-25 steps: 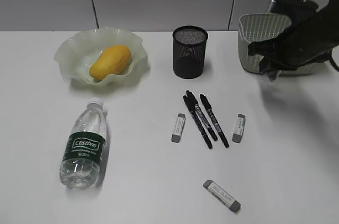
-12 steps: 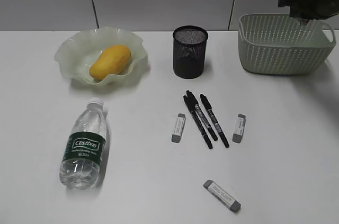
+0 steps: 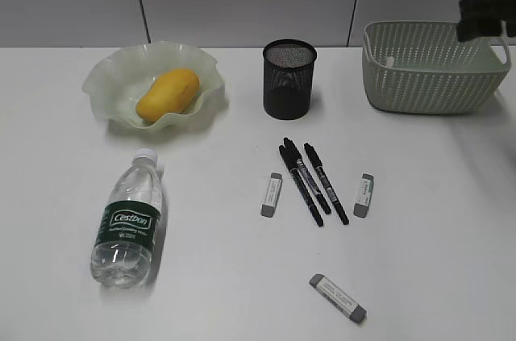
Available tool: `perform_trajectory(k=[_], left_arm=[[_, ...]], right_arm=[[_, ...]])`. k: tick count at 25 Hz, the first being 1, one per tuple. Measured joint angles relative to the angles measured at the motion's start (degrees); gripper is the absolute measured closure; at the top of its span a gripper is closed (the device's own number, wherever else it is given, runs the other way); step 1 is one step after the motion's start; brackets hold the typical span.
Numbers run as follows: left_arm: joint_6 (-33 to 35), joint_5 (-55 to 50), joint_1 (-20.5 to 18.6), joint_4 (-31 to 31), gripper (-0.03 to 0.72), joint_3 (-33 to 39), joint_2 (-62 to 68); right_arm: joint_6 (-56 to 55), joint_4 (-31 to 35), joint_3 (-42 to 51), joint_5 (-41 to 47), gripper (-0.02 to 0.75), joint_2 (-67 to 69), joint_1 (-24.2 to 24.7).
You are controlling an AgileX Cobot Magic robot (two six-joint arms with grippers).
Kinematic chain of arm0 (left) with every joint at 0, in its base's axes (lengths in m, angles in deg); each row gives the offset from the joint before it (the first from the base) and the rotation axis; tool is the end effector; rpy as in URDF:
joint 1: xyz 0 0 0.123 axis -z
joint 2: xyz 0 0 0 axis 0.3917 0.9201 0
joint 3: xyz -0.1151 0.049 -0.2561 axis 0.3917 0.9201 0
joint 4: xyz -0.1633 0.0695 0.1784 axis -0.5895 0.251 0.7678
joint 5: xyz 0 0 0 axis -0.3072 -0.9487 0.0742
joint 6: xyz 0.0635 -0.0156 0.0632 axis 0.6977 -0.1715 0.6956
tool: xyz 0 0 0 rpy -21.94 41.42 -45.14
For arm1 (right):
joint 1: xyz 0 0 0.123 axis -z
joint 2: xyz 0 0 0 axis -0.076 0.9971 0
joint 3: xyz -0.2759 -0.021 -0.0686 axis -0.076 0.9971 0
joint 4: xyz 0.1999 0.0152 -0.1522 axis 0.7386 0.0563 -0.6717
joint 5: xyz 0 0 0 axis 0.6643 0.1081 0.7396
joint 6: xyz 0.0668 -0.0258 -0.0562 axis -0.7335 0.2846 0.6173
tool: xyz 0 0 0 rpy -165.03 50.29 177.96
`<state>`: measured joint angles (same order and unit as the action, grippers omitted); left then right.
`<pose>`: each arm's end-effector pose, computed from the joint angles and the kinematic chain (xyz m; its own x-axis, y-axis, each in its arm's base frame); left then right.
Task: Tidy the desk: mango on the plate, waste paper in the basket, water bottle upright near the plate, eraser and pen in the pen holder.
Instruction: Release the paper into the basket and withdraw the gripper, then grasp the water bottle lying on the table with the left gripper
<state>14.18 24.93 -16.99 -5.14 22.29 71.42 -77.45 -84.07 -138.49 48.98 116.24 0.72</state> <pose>-0.0100 0.0032 0.2880 -0.4129 0.0072 -0.9108 0.0698 0.9973 -0.0238 0.3627 0.0251 0.2678 -0.7495 -0.0897 -0.6559 -0.1097 0.9939 -0.0106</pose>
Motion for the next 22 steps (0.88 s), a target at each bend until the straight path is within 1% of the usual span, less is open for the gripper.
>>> perform_trajectory(k=[2,4,7,10,13,17,20,22], left_arm=[[0.00,0.00,0.00,0.00,0.379,0.00,0.00],[0.00,0.00,0.00,0.00,0.379,0.00,0.00],[0.00,0.00,0.00,-0.05,0.383,0.00,0.00],[0.00,0.00,0.00,-0.30,0.405,0.00,0.69],[0.00,0.03,0.00,-0.99,0.408,0.00,2.84],[0.00,0.07,0.00,-1.51,0.358,0.00,7.16],[1.64,0.32,0.00,-3.33,0.307,-0.12,12.92],[2.84,1.53,0.56,-6.11,0.286,-0.66,17.27]], right_arm=[[0.00,-0.51,8.02,2.60,0.262,-8.67,-0.12],[0.00,-0.91,16.35,6.31,0.297,-18.65,-0.45],[-0.07,-1.40,25.68,15.46,0.314,-32.15,-1.15],[-1.01,-2.65,31.90,24.19,0.315,-46.19,-1.34],[-1.66,-3.61,35.75,29.03,0.315,-61.27,-1.34],[-1.90,-5.40,37.49,34.10,0.317,-79.55,-1.34],[-1.94,-6.06,38.28,34.82,0.317,-89.68,-1.34],[-2.00,-5.92,38.73,34.12,0.317,-93.81,-1.34]])
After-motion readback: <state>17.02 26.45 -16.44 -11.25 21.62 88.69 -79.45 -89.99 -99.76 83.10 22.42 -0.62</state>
